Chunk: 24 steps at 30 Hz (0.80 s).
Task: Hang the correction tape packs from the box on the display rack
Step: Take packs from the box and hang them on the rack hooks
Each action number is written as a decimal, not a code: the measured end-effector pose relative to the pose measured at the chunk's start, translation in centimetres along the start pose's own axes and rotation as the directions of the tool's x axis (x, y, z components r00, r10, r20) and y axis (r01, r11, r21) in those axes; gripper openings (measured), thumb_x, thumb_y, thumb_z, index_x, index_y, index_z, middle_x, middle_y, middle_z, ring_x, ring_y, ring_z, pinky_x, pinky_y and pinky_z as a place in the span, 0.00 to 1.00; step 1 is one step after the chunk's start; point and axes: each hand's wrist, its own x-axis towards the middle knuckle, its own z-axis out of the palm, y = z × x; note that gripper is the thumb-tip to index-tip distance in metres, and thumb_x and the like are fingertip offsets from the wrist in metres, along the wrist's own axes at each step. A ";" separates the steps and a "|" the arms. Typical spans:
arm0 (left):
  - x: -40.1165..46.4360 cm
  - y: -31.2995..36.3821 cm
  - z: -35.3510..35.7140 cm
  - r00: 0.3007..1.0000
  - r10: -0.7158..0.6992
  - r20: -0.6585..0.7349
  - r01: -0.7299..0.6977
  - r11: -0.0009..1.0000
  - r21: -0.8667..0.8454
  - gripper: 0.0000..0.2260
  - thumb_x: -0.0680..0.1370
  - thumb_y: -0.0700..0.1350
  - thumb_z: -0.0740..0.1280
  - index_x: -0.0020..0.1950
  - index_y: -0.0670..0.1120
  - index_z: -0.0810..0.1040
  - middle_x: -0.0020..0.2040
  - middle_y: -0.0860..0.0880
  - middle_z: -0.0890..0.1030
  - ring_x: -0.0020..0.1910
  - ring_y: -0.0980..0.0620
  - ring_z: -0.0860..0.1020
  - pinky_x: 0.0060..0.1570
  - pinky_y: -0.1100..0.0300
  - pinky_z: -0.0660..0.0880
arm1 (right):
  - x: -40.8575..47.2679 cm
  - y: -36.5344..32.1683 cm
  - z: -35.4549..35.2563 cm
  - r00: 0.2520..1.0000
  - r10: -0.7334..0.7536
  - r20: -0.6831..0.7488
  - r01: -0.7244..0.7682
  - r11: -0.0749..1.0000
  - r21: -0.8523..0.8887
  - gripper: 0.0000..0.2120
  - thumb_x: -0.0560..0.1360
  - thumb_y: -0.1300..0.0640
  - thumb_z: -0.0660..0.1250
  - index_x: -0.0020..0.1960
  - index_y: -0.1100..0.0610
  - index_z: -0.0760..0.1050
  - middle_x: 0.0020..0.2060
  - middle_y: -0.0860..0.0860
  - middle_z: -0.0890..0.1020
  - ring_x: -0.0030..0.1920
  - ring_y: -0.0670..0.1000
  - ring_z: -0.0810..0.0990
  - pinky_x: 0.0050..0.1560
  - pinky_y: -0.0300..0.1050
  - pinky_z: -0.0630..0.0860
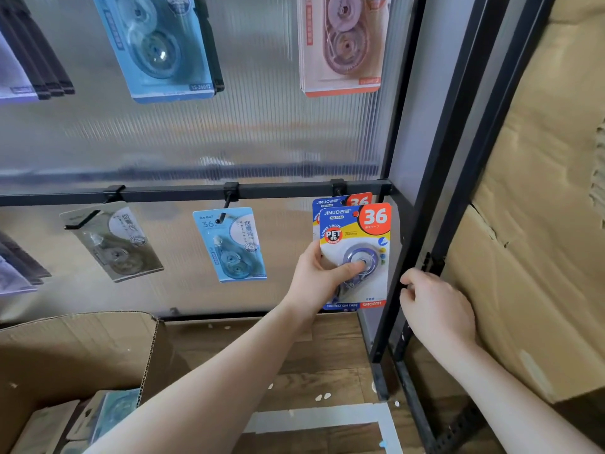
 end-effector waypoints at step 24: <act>0.0 -2.3 0.7 1.000 0.010 -0.014 -0.009 0.999 0.047 0.16 0.73 0.41 0.73 0.57 0.48 0.72 0.55 0.49 0.83 0.53 0.51 0.82 0.54 0.47 0.79 | -0.1 0.4 0.1 1.000 -0.006 0.024 0.007 0.999 -0.035 0.07 0.79 0.55 0.59 0.55 0.52 0.73 0.50 0.48 0.80 0.45 0.50 0.80 0.41 0.45 0.78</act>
